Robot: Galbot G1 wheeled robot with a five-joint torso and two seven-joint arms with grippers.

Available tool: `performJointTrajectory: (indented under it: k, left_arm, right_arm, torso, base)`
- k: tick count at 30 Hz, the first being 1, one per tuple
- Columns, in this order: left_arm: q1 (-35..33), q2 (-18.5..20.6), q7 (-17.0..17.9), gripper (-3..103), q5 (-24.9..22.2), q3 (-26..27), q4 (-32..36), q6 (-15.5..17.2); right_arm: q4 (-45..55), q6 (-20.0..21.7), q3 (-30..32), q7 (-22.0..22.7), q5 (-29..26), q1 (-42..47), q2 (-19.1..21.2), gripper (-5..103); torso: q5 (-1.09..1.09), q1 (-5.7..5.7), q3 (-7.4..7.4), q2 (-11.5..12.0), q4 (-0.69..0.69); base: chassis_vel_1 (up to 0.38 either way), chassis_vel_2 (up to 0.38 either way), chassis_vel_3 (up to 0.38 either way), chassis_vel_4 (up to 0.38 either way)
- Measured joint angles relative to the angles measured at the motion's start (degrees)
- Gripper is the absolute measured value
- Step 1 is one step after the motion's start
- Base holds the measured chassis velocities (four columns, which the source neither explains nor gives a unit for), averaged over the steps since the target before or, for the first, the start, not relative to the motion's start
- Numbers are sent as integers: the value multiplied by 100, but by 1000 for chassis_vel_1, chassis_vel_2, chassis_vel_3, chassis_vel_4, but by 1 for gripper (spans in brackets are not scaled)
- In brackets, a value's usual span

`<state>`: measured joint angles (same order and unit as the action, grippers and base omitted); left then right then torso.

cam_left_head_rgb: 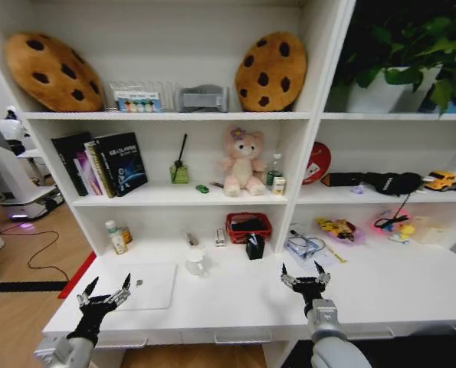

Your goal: Organize the objects on the table.

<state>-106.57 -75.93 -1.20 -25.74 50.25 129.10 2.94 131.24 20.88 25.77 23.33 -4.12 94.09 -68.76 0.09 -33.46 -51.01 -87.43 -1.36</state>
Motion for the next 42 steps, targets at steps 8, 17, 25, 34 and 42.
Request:
performJointTrajectory:
  k: [8, 17, 25, 34, 42]
  left_arm:
    - [0, 1, 0, 100, 0, -1, -2, 0]
    - [0, -1, -2, 100, -1, -4, -2, 1]
    - [0, -1, -4, 100, 0, -5, -2, 0]
    - [1, 0, -2, 100, -1, -3, -2, 1]
    - [0, 0, -1, 100, 0, -2, -2, 1]
  right_arm:
    - [-41, -116, -16, 77, -62, -2, 23, 100]
    - [-74, -221, 12, 229, -90, 44, 58, 100]
    - [-53, -218, 14, 249, -88, 59, 106, 100]
    - [-27, -213, 19, 242, -88, 86, 135, 100]
    - [-27, -213, 27, 228, -108, 91, 174, 100]
  torso:
    - [-18, 0, 0, 0, -2]
    - [-7, -1, -1, 0, -2]
    - [-10, -1, 0, 1, -1]
    - [-7, 1, 1, -1, -2]
    - [-13, 0, 0, 0, -1]
  base:
    - [308, 302, -314, -297]
    - [41, 29, -22, -54]
    - [16, -46, -11, 49]
    - [227, -49, -259, 67]
    - [292, -184, -310, 201]
